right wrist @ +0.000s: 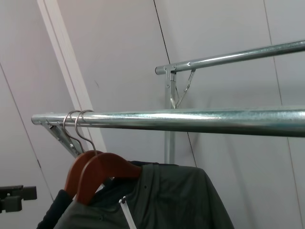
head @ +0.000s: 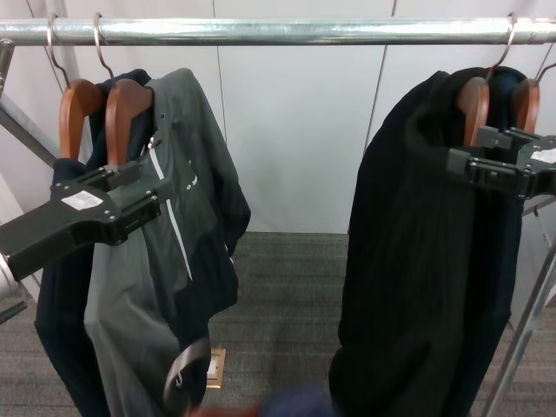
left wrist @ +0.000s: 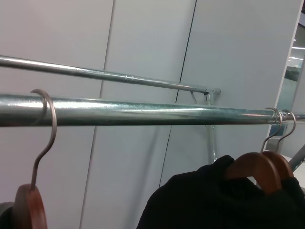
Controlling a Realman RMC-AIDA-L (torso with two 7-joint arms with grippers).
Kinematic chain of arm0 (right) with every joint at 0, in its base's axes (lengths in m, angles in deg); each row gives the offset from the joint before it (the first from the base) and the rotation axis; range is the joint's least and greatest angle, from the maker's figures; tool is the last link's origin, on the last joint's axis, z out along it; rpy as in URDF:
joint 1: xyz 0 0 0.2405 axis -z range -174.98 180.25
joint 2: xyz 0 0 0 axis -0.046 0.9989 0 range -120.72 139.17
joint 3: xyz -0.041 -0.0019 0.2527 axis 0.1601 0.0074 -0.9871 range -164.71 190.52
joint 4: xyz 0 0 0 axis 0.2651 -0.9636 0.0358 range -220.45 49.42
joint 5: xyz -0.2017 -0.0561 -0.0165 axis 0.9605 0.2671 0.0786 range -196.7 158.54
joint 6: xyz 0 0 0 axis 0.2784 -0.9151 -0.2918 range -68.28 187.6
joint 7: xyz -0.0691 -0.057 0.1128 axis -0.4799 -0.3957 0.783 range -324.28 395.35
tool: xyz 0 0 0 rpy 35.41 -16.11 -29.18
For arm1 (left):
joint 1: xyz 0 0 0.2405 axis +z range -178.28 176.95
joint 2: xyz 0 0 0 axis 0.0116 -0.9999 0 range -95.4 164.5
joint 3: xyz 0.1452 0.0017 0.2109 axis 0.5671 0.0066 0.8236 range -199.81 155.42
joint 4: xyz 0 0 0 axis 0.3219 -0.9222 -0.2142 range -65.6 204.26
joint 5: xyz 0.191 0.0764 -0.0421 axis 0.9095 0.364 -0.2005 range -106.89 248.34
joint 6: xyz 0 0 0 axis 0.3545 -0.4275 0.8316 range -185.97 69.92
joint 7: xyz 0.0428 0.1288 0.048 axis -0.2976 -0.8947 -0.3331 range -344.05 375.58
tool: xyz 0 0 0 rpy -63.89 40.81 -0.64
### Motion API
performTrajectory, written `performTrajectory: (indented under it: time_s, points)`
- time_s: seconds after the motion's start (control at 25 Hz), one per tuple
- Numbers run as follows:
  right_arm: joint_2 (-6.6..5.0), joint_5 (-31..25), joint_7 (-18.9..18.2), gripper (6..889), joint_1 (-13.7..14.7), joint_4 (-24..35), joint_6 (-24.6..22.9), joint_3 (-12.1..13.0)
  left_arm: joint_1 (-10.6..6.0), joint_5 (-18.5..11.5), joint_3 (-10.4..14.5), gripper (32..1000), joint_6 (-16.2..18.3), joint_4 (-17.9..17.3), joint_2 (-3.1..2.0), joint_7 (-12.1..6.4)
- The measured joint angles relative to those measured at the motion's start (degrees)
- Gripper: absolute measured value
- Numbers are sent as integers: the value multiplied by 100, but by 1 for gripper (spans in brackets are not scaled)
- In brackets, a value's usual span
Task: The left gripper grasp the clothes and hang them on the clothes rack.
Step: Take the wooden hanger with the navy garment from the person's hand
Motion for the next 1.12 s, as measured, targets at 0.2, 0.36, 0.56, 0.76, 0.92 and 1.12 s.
performTrajectory:
  time_s: [0.2,0.36,0.56,0.76,0.92,1.12]
  points:
    - [0,0,0,818,11,0,0,0,28,0,0,609,0,-1,-4,0]
    - [0,0,0,818,19,0,0,0,45,51,-24,610,-65,0,-37,0]
    - [0,0,0,818,22,0,0,0,115,198,-495,611,-769,-1,-87,46]
    - [0,0,0,817,26,1,-23,0,237,815,-1118,612,-1492,-18,-89,256]
    - [0,0,0,817,26,0,-71,8,320,1346,-1202,613,-1631,-107,-49,439]
    - [0,0,0,817,20,-6,-76,10,205,1558,-813,611,-1633,-134,-26,481]
